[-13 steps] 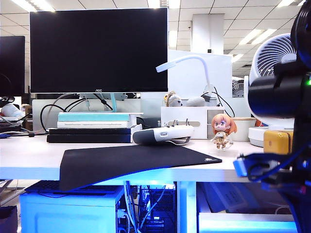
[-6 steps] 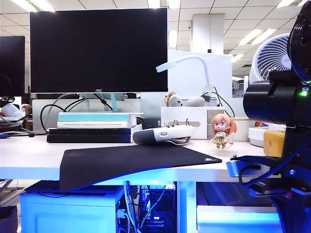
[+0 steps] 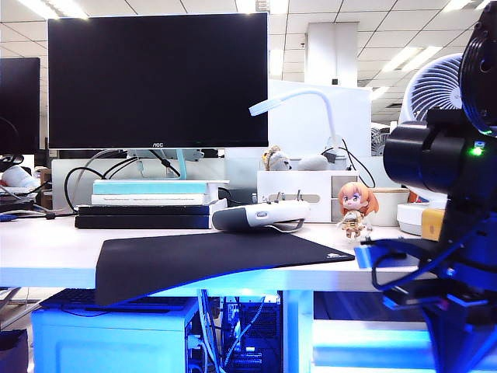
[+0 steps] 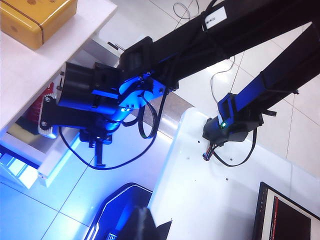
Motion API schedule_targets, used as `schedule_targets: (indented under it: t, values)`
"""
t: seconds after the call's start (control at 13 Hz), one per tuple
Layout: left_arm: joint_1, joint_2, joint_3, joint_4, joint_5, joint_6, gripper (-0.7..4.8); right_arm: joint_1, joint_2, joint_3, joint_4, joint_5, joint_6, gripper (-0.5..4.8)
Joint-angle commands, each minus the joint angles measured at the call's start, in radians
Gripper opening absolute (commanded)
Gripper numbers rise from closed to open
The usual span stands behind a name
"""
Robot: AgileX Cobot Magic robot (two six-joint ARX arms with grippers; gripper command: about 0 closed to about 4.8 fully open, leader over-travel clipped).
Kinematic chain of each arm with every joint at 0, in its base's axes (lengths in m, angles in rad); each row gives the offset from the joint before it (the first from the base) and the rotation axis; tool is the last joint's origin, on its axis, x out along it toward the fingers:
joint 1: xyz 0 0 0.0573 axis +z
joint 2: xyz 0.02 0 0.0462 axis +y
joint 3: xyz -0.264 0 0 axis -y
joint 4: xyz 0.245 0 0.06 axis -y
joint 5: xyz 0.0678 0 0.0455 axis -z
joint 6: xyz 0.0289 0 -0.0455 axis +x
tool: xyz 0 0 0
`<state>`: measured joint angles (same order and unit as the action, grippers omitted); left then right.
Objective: Open the drawer, place the cleaning sponge inside, then close the drawer.
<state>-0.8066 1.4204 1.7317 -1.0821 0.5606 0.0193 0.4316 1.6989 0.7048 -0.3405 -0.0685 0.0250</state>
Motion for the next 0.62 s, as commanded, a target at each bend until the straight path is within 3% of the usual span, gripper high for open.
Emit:
schedule_targets:
  t: [0.08, 0.62]
  values:
    - [-0.002, -0.004, 0.004, -0.005, 0.001, 0.006, -0.05, 0.0, -0.003, 0.002, 0.072, 0.031, 0.001, -0.06]
    - [-0.002, -0.005, 0.004, -0.027, 0.002, 0.007, -0.05, -0.037, -0.003, 0.003, 0.171, 0.051, 0.002, -0.06]
